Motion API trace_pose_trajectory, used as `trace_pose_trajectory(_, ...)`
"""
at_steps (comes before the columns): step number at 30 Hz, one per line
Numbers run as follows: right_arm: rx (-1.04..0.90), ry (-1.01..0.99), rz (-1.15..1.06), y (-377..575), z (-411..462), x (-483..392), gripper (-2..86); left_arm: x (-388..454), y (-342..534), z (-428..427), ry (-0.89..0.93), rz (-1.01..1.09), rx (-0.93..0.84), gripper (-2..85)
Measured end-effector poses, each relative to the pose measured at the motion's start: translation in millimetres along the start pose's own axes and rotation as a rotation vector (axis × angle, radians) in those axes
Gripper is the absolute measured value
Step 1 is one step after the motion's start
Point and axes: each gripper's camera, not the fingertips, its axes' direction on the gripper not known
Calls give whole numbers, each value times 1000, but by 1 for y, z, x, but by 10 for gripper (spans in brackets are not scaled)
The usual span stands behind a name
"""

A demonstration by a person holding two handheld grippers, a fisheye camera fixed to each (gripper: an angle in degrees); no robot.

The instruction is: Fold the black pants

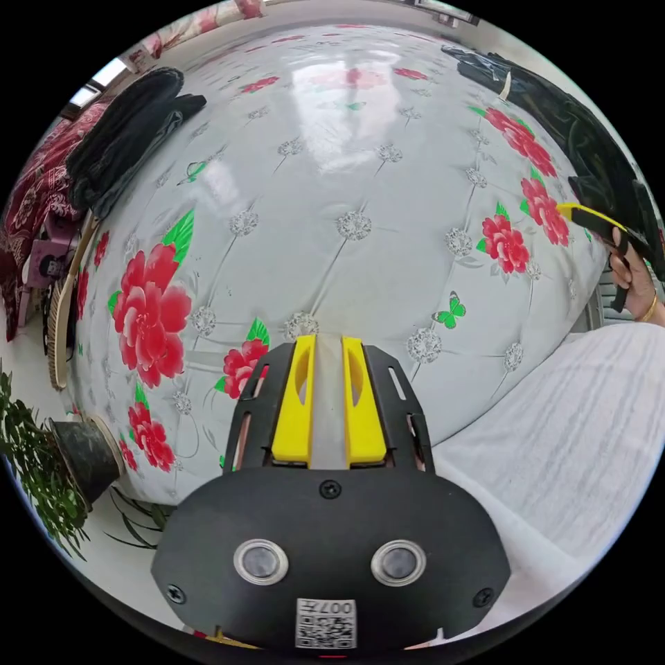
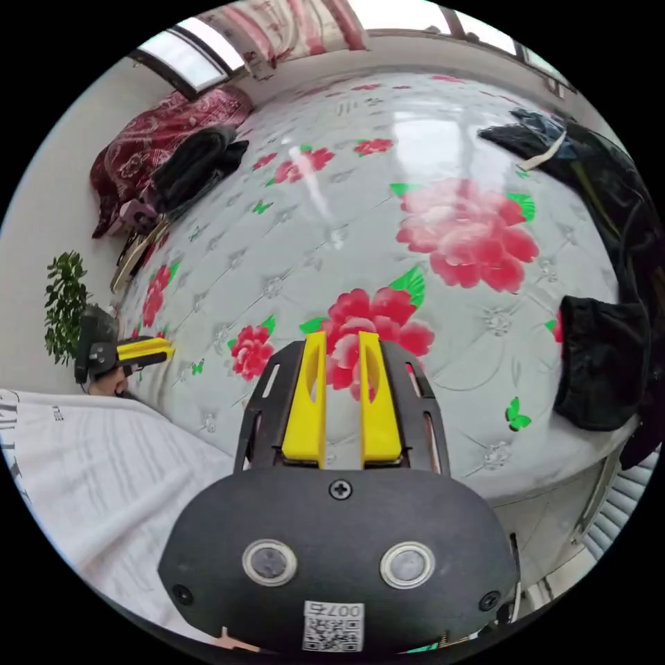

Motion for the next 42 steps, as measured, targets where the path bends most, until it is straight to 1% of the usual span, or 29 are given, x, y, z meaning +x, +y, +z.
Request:
trace_pose_trajectory(2,182,82,201,27,-64,82,69,11,3,-4,-11,-49,14,56)
trace_pose_trajectory(3,230,108,258,35,-82,104,70,15,3,-5,-15,-55,13,55)
trace_pose_trajectory(5,420,219,490,78,-156,190,76,27,2,-9,-37,-81,-2,50)
trace_pose_trajectory(6,462,246,539,89,-174,209,78,31,1,-10,-44,-84,-6,49)
trace_pose_trajectory(8,589,361,678,130,-238,272,84,43,-1,-13,-69,-106,-29,41)
trace_pose_trajectory(11,636,506,771,162,-295,334,91,55,-3,-16,-88,-163,-66,30)
trace_pose_trajectory(13,648,536,823,175,-317,367,94,61,-3,-18,-98,-204,-84,19)
trace_pose_trajectory(16,646,525,871,182,-337,412,97,69,3,-22,-106,-329,-93,-2)
trace_pose_trajectory(18,640,518,880,181,-339,432,95,77,10,-26,-69,-384,-82,-5)
trace_pose_trajectory(20,607,466,872,174,-334,454,90,96,20,-32,20,-403,-53,-3)
trace_pose_trajectory(22,565,446,859,165,-326,463,81,113,29,-38,56,-403,-21,-2)
trace_pose_trajectory(24,542,501,861,159,-324,462,64,129,39,-44,68,-402,6,-1)
trace_pose_trajectory(27,642,531,841,152,-338,443,26,150,56,-52,90,-404,22,0)
trace_pose_trajectory(29,717,577,653,124,-353,409,11,160,69,-57,102,-400,33,-1)
trace_pose_trajectory(30,734,585,595,115,-357,399,9,162,72,-58,100,-400,36,-1)
trace_pose_trajectory(31,764,577,481,95,-366,380,6,164,77,-61,97,-402,45,-1)
trace_pose_trajectory(32,794,522,354,72,-375,359,3,166,82,-64,100,-403,58,0)
trace_pose_trajectory(33,797,478,280,59,-378,348,2,166,84,-65,102,-404,67,0)
trace_pose_trajectory(34,790,412,136,32,-380,323,1,166,89,-69,108,-410,88,1)
trace_pose_trajectory(35,774,353,9,4,-377,295,0,165,93,-74,120,-418,117,4)
trace_pose_trajectory(36,765,308,-56,-9,-374,281,0,164,94,-76,129,-422,133,5)
trace_pose_trajectory(38,694,114,-319,-57,-346,214,-1,162,103,-85,171,-445,203,13)
trace_pose_trajectory(39,662,78,-385,-68,-334,195,-1,161,105,-88,182,-451,220,16)
trace_pose_trajectory(41,496,-25,-650,-96,-273,107,-1,159,117,-96,224,-468,279,26)
trace_pose_trajectory(42,457,-52,-714,-99,-254,84,-1,159,120,-97,230,-472,291,28)
